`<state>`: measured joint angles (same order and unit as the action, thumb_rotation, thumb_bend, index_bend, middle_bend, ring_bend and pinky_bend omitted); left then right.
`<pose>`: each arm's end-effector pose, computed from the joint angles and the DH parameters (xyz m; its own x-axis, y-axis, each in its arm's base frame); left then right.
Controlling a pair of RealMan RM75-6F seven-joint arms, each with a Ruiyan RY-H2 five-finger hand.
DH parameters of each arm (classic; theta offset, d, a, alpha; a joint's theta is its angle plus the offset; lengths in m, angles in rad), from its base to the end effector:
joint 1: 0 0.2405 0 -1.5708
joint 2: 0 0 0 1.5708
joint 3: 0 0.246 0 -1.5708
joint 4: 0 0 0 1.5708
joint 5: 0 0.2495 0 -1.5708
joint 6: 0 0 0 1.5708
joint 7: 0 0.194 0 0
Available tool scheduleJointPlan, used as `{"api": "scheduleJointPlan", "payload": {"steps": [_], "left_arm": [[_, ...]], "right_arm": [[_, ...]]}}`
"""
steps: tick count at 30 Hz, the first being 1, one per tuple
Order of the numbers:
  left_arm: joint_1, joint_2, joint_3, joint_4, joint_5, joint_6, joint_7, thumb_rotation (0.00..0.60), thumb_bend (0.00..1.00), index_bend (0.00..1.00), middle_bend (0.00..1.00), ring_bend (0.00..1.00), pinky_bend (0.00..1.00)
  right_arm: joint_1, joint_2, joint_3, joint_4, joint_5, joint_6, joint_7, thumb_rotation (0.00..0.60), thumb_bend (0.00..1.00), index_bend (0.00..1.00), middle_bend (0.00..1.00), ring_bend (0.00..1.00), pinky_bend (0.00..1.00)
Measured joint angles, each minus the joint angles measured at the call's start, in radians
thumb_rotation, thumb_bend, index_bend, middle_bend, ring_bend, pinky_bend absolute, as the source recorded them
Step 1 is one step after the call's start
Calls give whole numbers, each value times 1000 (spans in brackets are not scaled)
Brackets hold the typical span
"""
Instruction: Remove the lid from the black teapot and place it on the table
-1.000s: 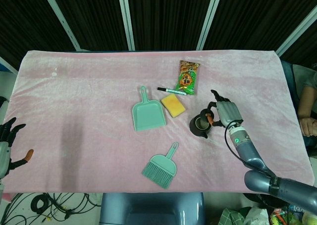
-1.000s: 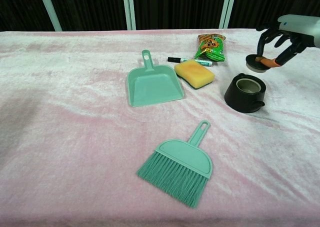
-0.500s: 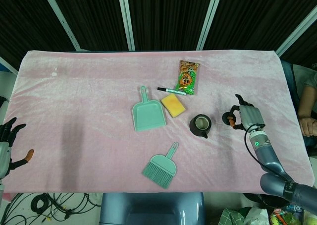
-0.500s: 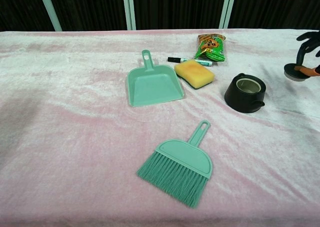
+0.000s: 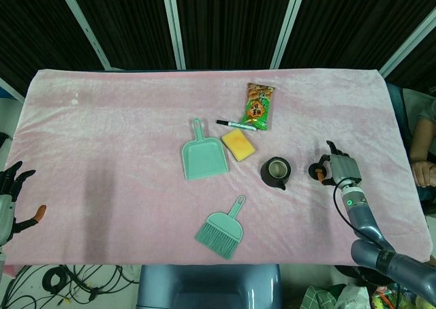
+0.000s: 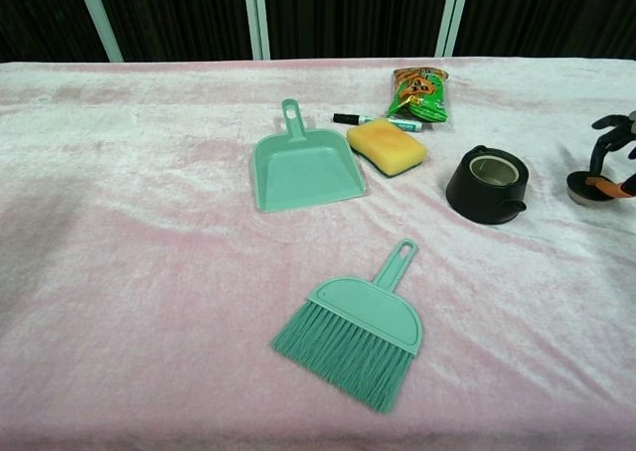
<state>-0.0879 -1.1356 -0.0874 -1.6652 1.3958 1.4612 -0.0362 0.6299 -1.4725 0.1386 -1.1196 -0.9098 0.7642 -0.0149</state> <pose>-0.3178 0.2418 0.1163 0.2829 -0.0098 0.9591 0.9561 0.0824 -0.2811 -0.3302 -0.4244 -0.0070 0.2722 -0.3725 0.8872 -0.9332 0.1226 0.3378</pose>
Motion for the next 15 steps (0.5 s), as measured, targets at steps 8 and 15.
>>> {"api": "scheduleJointPlan", "payload": {"steps": [8, 15], "left_arm": [[0, 1, -1, -2, -2, -1, 0, 600, 298, 172, 17, 0, 0], [0, 1, -1, -3, -6, -2, 6, 600, 298, 173, 17, 0, 0]], "right_arm": [[-1, 2, 1, 9, -9, -35, -9, 600, 97, 47, 0, 99, 165], [3, 53, 25, -66, 16, -27, -34, 600, 76, 0, 0, 91, 165]]}}
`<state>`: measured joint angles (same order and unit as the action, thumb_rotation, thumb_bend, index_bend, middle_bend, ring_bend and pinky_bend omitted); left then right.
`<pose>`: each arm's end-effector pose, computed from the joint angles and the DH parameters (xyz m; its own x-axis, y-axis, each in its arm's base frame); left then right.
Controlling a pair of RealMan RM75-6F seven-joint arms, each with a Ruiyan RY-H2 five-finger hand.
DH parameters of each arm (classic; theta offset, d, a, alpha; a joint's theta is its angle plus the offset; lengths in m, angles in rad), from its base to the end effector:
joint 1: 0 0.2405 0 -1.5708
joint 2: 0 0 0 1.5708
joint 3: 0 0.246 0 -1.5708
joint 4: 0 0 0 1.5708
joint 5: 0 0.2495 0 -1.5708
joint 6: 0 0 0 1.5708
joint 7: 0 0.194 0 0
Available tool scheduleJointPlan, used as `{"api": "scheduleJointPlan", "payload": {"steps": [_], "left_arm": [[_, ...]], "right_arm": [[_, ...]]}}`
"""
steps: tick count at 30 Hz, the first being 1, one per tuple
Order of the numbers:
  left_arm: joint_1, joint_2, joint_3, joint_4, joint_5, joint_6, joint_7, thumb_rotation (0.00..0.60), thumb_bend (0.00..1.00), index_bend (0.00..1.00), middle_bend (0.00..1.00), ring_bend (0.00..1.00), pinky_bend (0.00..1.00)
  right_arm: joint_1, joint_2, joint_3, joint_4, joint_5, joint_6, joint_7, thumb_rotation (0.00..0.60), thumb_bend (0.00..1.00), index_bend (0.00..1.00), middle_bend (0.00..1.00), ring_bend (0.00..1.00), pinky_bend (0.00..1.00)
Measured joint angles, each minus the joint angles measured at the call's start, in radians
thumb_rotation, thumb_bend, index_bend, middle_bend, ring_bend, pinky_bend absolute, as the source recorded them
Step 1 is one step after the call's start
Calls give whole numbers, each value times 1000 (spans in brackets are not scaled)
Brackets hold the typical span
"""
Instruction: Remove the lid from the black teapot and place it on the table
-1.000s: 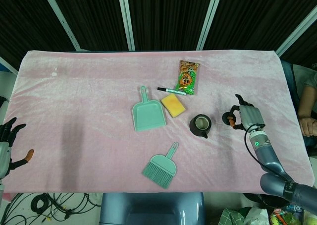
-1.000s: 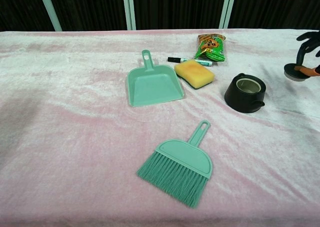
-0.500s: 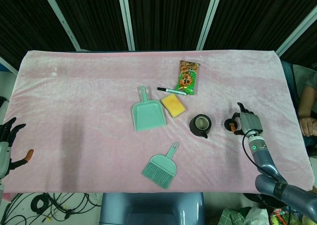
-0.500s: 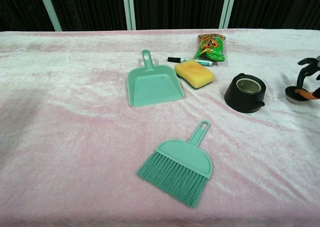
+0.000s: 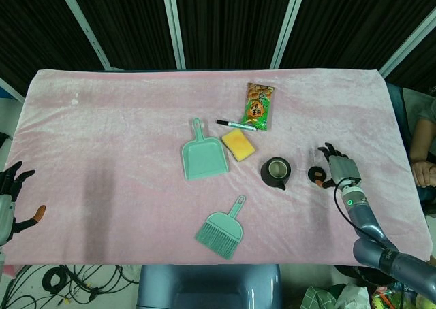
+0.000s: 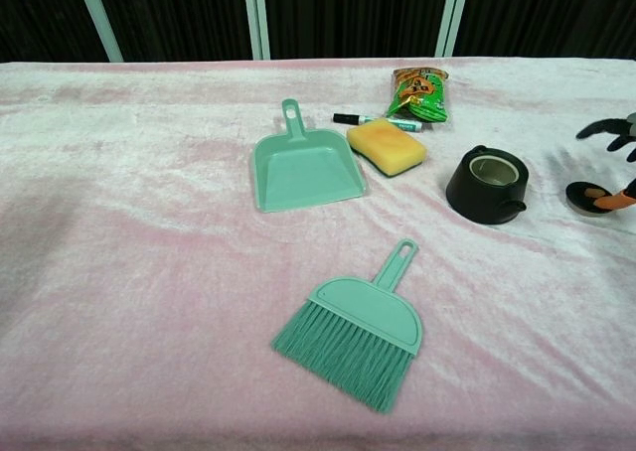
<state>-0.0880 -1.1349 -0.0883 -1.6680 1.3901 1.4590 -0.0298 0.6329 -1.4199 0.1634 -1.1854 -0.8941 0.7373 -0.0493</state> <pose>-0.3182 0.2419 0.1163 0.2862 -0.0080 0.9582 0.9547 0.0876 -0.2844 -0.3207 -0.4270 0.0020 0.2723 -0.3857 0.8815 -0.9346 0.1120 0.3376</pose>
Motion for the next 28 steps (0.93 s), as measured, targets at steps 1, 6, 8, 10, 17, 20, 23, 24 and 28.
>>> {"api": "scheduleJointPlan", "payload": {"steps": [1, 6, 8, 10, 17, 20, 23, 24, 28], "left_arm": [[0, 0, 0, 0, 0, 0, 0, 600, 298, 173, 17, 0, 0], [1, 0, 0, 0, 0, 2, 3, 600, 298, 173, 16, 0, 0], [1, -1, 0, 0, 1, 4, 4, 600, 298, 173, 17, 0, 0], [2, -2, 0, 0, 3, 6, 4, 600, 298, 172, 17, 0, 0], [2, -3, -3, 0, 4, 11, -2, 600, 298, 172, 17, 0, 0], [3, -3, -3, 1, 10, 15, -6, 600, 298, 173, 17, 0, 0], [4, -3, -3, 0, 12, 16, -18, 600, 298, 172, 17, 0, 0], [4, -4, -3, 0, 12, 16, -18, 600, 298, 172, 17, 0, 0], [4, -5, -1, 2, 12, 15, -11, 600, 298, 172, 17, 0, 0]], "right_arm": [[-1, 9, 7, -13, 1, 8, 1, 600, 76, 0, 0, 91, 165], [-15, 75, 41, -104, -1, 64, 13, 600, 77, 0, 0, 95, 165], [-28, 113, 48, -152, -11, 90, 16, 600, 77, 0, 0, 97, 165], [-44, 151, 48, -200, -24, 117, 16, 600, 76, 0, 0, 95, 165], [-177, 263, 2, -398, -145, 355, -4, 600, 76, 0, 0, 92, 165], [-268, 286, -54, -455, -258, 495, 0, 600, 77, 0, 0, 91, 165], [-373, 290, -134, -480, -395, 626, 10, 600, 77, 0, 0, 91, 165], [-399, 286, -155, -480, -429, 654, 14, 600, 77, 0, 0, 91, 165], [-473, 250, -212, -442, -528, 735, 23, 600, 78, 0, 0, 92, 164]]}}
